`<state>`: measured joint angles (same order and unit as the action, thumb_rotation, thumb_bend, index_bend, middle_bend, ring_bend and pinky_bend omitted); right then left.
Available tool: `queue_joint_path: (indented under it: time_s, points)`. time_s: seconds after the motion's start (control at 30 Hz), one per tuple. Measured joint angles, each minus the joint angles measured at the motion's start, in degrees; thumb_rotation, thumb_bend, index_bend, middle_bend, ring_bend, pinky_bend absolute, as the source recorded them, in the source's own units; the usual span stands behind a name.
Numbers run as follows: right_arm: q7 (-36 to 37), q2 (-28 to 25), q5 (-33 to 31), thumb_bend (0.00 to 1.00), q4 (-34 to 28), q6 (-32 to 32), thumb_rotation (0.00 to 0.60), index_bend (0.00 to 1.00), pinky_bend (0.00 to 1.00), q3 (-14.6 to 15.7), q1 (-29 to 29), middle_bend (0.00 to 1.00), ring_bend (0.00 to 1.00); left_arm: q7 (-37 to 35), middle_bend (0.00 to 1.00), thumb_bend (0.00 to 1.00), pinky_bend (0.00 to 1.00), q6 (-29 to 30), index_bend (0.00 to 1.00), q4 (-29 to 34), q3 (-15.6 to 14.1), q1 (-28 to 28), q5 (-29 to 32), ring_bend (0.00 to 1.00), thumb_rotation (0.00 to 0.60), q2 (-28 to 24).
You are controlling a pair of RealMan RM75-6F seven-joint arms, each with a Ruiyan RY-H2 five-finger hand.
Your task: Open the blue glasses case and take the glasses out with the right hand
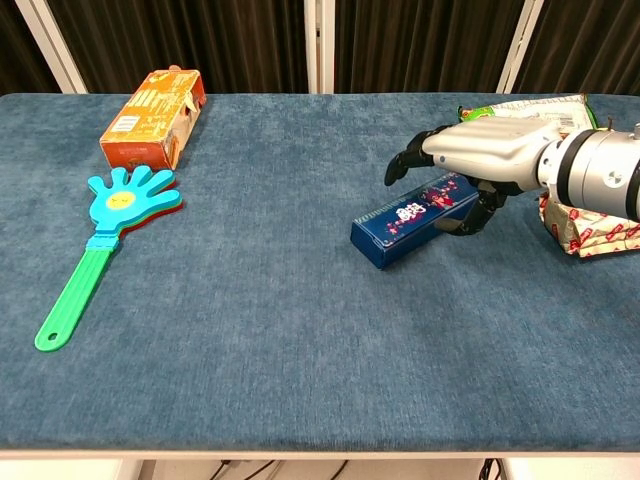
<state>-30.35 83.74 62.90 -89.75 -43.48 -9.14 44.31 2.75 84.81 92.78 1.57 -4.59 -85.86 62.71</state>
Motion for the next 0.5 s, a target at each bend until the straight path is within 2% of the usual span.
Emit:
queue_joint_path:
  time_s: [0.5]
  points:
    - [-0.03, 0.41, -3.15, 0.44, 0.77, -0.54, 0.6, 0.27, 0.0, 2.16, 2.61, 0.21, 0.0, -0.08, 0.71, 0.36, 0.51, -0.04, 0.69, 0.07, 0.04, -0.01, 0.06, 0.55, 0.6, -0.02]
